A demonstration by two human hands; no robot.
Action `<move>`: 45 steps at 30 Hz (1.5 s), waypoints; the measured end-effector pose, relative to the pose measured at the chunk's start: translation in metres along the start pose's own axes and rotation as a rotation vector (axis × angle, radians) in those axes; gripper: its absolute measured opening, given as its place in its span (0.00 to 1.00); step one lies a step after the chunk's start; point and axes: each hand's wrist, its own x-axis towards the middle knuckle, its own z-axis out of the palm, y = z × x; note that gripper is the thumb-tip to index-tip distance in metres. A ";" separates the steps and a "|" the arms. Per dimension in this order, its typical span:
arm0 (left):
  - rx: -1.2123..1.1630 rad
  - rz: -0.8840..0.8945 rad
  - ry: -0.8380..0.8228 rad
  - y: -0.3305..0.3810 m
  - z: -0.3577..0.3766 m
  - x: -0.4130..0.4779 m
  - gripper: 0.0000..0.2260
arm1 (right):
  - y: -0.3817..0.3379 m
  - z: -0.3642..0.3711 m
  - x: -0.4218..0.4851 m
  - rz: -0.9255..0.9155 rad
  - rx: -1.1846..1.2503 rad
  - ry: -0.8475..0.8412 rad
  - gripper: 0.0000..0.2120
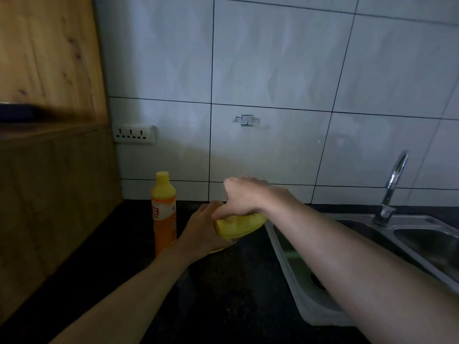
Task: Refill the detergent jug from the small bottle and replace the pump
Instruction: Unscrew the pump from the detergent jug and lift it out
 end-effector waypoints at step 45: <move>-0.063 -0.253 0.097 -0.014 -0.006 0.006 0.34 | 0.007 -0.050 0.006 0.032 0.859 0.586 0.15</move>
